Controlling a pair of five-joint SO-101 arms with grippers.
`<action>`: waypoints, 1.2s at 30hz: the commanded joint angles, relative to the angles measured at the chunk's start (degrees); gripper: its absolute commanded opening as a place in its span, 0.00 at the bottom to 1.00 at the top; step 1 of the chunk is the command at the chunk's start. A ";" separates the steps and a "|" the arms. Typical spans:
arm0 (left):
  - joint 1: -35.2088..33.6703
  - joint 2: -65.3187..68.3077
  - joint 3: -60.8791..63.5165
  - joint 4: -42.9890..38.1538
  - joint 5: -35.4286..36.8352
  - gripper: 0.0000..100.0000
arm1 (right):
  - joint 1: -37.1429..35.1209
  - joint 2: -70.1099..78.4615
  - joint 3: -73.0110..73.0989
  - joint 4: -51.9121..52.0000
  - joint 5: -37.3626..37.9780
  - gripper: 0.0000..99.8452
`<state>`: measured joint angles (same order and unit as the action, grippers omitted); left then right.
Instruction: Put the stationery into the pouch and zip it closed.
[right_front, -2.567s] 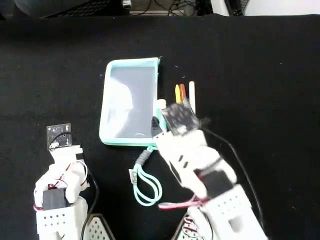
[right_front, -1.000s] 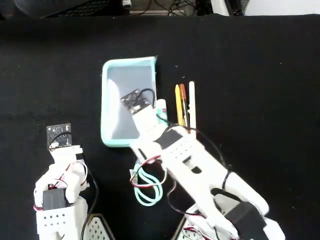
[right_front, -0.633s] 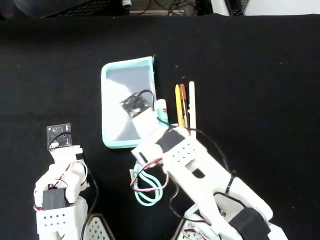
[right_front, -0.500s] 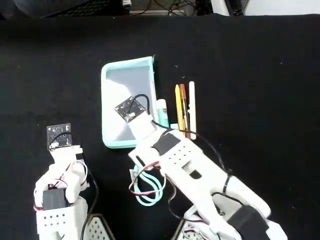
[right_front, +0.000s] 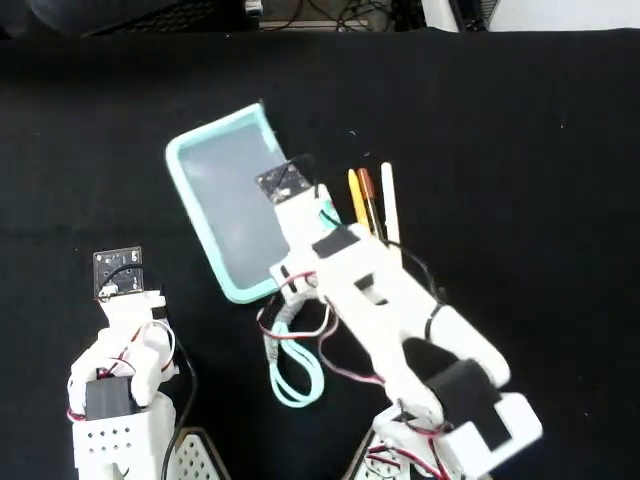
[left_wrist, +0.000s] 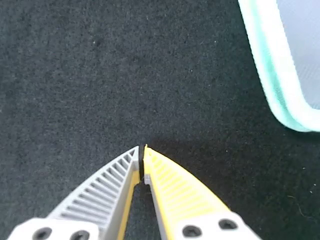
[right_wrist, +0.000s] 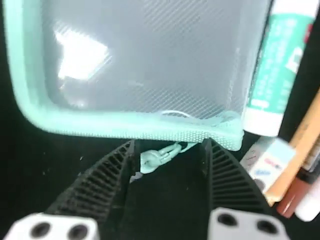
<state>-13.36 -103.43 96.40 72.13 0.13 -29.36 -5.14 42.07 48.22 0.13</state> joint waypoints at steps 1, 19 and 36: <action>-0.57 -0.53 0.92 0.70 0.18 0.03 | 1.76 1.89 -3.65 -0.53 0.53 0.22; -0.57 -0.53 0.92 0.70 0.18 0.03 | 0.70 -15.52 3.21 10.99 -3.60 0.22; -0.57 -0.53 0.92 0.70 0.18 0.03 | -5.89 -15.43 8.40 5.89 -14.07 0.22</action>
<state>-13.36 -103.43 96.40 72.13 0.13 -34.29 -18.77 48.75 57.63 -13.32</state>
